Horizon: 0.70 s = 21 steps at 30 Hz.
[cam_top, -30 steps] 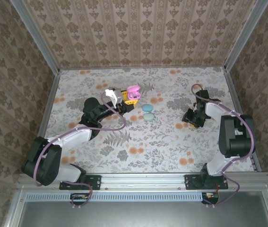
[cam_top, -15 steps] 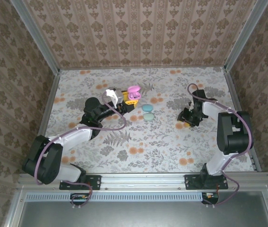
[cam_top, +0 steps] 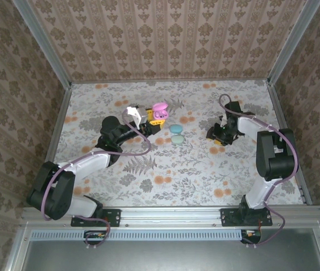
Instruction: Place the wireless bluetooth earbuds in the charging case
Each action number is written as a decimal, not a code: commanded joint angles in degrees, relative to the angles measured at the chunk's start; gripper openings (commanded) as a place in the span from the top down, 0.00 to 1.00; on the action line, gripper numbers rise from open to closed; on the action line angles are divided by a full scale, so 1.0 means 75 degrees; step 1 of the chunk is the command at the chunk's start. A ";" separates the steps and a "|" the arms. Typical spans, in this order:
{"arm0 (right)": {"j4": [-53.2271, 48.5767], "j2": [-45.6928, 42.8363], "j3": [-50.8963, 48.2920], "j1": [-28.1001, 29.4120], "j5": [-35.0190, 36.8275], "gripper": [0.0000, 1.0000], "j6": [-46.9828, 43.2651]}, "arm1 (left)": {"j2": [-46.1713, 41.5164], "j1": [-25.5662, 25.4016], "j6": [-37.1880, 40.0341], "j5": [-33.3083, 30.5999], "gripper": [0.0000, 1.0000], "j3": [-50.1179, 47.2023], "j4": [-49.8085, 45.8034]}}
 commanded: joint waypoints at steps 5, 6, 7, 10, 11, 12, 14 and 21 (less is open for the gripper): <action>-0.0187 -0.0317 0.0378 -0.0116 0.0508 0.56 -0.0468 | -0.0147 -0.0003 0.0197 -0.0029 0.78 0.0154 -0.0093; -0.0249 -0.0211 0.0465 -0.0131 0.0682 0.56 -0.0604 | -0.0148 -0.0003 0.0195 -0.0019 0.77 0.0154 -0.0095; -0.0226 -0.0111 0.0514 -0.0160 0.0833 0.56 -0.0736 | -0.0166 -0.0003 0.0195 -0.0010 0.77 0.0156 -0.0100; -0.0335 0.0238 0.0754 -0.0227 0.1127 0.56 -0.1038 | -0.0218 -0.0003 0.0223 -0.0023 0.77 0.0152 -0.0153; -0.0361 0.0331 0.0825 -0.0248 0.1175 0.56 -0.1097 | -0.0238 -0.0003 0.0227 -0.0029 0.78 0.0142 -0.0180; -0.0352 0.0409 0.0870 -0.0257 0.1213 0.56 -0.1173 | -0.0270 -0.0003 0.0235 -0.0041 0.78 0.0129 -0.0211; -0.0435 0.0539 0.0992 -0.0262 0.1296 0.55 -0.1305 | -0.0327 -0.0003 0.0267 -0.0057 0.77 0.0106 -0.0264; -0.1293 0.1066 0.1509 -0.0142 0.1136 0.58 -0.2156 | -0.0429 -0.0003 0.0345 -0.0144 0.77 0.0049 -0.0359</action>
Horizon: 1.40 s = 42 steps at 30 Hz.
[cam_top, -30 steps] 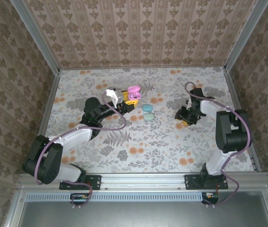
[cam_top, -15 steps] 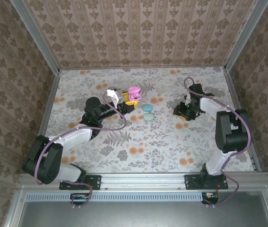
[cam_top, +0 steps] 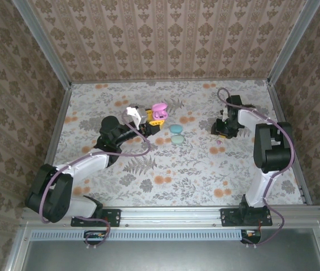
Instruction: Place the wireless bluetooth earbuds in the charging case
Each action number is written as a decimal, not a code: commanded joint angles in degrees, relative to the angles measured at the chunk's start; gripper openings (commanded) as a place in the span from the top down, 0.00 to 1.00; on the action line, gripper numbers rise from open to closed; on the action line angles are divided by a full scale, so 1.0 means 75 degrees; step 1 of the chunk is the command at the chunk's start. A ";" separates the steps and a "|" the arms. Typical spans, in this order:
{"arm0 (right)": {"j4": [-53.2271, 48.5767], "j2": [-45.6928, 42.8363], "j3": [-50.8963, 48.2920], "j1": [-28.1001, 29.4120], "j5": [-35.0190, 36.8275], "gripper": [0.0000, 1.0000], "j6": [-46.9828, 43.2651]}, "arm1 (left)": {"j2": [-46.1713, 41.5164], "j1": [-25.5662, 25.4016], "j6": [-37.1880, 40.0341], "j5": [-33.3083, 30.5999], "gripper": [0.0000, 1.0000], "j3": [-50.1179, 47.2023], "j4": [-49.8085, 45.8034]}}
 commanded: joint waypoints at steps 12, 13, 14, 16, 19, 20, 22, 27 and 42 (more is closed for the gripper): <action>-0.1101 0.0425 0.0430 0.0104 0.0484 0.58 -0.0756 | -0.0176 -0.0009 0.0170 -0.0038 0.77 0.0064 -0.0035; -0.1144 0.0426 0.0429 0.0119 0.0495 0.58 -0.0755 | -0.0179 -0.0003 0.0165 -0.0030 0.78 0.0062 -0.0036; -0.1145 0.0437 0.0436 0.0129 0.0484 0.59 -0.0764 | -0.0182 -0.0012 0.0171 -0.0036 0.78 0.0069 -0.0032; -0.1187 0.0435 0.0430 0.0151 0.0472 0.60 -0.0774 | -0.0185 -0.0003 0.0163 -0.0038 0.77 0.0060 -0.0029; -0.1239 0.0447 0.0481 0.0213 0.0506 0.64 -0.0811 | -0.0176 -0.0003 0.0166 -0.0037 0.78 0.0073 -0.0029; -0.1273 0.0461 0.0502 0.0223 0.0561 0.64 -0.0815 | -0.0186 -0.0009 0.0172 -0.0036 0.78 0.0094 -0.0041; -0.1387 0.0491 0.0573 0.0256 0.0772 0.65 -0.0812 | -0.0188 -0.0004 0.0184 -0.0036 0.77 0.0095 -0.0065; -0.1509 0.0493 0.0612 0.0317 0.1023 0.67 -0.0803 | -0.0182 -0.0014 0.0177 -0.0036 0.77 0.0108 -0.0069; -0.1624 0.0620 0.0704 0.0362 0.1151 0.70 -0.0859 | -0.0152 -0.0026 0.0184 -0.0036 0.78 0.0165 -0.0091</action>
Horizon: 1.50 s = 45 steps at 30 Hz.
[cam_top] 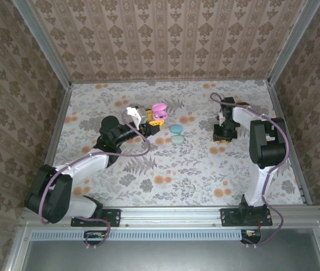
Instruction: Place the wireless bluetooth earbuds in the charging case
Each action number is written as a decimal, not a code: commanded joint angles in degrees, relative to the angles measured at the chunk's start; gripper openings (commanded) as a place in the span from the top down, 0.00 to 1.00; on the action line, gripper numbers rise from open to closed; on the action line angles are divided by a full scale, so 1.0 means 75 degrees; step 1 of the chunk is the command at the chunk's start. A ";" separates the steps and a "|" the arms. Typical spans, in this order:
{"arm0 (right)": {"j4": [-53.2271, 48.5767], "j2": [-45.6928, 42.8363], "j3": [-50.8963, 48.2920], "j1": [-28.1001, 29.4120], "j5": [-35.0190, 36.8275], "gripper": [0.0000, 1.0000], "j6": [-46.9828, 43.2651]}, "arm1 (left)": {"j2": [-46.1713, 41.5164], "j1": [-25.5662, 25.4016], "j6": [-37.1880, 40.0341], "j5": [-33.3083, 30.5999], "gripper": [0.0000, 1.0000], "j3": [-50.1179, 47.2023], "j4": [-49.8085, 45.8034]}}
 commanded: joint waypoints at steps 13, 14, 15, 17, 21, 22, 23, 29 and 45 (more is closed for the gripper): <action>-0.0272 0.0196 0.0249 0.0089 0.0175 0.76 -0.0096 | -0.0112 -0.0038 0.0163 -0.0003 0.77 0.0189 0.0076; -0.0266 0.0195 0.0246 0.0089 0.0181 0.76 -0.0089 | -0.0109 -0.0038 0.0163 -0.0004 0.78 0.0192 0.0081; -0.0273 0.0183 0.0247 0.0089 0.0190 0.78 -0.0082 | -0.0100 -0.0038 0.0161 -0.0004 0.78 0.0189 0.0069; -0.0282 0.0124 0.0228 0.0089 0.0193 0.79 -0.0038 | -0.0111 -0.0049 0.0149 -0.0004 0.77 0.0179 0.0057; -0.0243 -0.0276 0.0147 0.0089 -0.0209 0.81 0.0152 | -0.0123 -0.0050 0.0202 -0.0013 0.77 0.0177 0.0040; -0.0171 -0.0486 0.0089 0.0089 -0.0480 0.81 0.0217 | -0.0124 -0.0050 0.0215 -0.0016 0.77 0.0178 0.0034; -0.0091 -0.0737 0.0021 0.0083 -0.0838 0.81 0.0310 | -0.0123 -0.0050 0.0216 -0.0016 0.78 0.0177 0.0018; 0.1206 -0.2130 -0.0559 -0.0005 -0.4450 0.81 0.1562 | -0.0106 -0.0038 0.0268 -0.0051 0.78 0.0165 0.0005; 0.4292 -0.3589 -0.0991 0.0490 -0.8313 0.80 0.4622 | -0.0044 0.0021 0.0325 0.0186 0.78 0.0130 0.0087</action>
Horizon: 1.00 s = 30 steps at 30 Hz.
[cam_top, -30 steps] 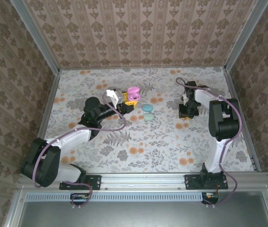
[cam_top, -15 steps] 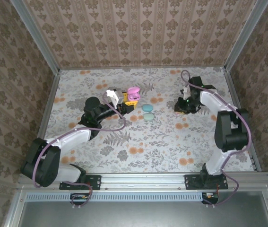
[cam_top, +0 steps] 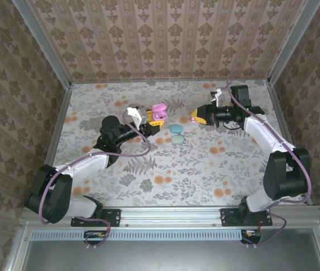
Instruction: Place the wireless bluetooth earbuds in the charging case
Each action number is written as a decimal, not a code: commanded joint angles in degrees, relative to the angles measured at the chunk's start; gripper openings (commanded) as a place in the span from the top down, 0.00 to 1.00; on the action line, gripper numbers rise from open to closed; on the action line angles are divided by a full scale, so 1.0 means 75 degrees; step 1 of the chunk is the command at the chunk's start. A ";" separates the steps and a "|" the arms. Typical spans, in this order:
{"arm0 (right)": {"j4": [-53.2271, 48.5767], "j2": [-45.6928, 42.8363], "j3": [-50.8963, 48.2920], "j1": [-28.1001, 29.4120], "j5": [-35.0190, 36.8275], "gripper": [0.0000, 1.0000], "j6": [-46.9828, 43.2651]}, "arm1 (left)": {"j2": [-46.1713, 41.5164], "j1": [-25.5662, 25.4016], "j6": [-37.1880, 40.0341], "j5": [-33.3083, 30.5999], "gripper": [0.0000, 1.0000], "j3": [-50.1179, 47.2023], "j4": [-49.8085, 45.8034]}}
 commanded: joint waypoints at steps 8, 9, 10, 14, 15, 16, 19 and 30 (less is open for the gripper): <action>0.1046 -0.0660 0.0407 0.0752 -0.0249 0.80 0.1236 | 0.0146 -0.0003 0.0176 0.0418 0.78 0.0281 0.0230; 0.1091 -0.0689 0.0445 0.0824 -0.0184 0.80 0.1287 | 0.0162 -0.0003 0.0179 0.0427 0.78 0.0285 0.0230; 0.1126 -0.0694 0.0489 0.0903 -0.0131 0.80 0.1317 | 0.0191 -0.0014 0.0179 0.0450 0.78 0.0294 0.0235; 0.1074 -0.0708 0.0679 0.1183 0.0243 0.80 0.1193 | 0.0257 -0.0032 0.0160 0.0538 0.78 0.0335 0.0288; 0.1015 -0.0721 0.0738 0.1259 0.0388 0.80 0.1112 | 0.0266 -0.0038 0.0156 0.0566 0.78 0.0359 0.0311; 0.1039 -0.0725 0.0754 0.1341 0.0539 0.80 0.1067 | 0.0282 -0.0038 0.0142 0.0593 0.78 0.0375 0.0308; 0.1091 -0.0648 0.0806 0.1533 0.0843 0.80 0.0964 | 0.0324 -0.0050 0.0123 0.0641 0.78 0.0402 0.0328; 0.1413 -0.0338 0.1071 0.2012 0.1376 0.80 0.0943 | 0.0451 -0.0082 -0.0038 0.0737 0.78 0.0516 0.0449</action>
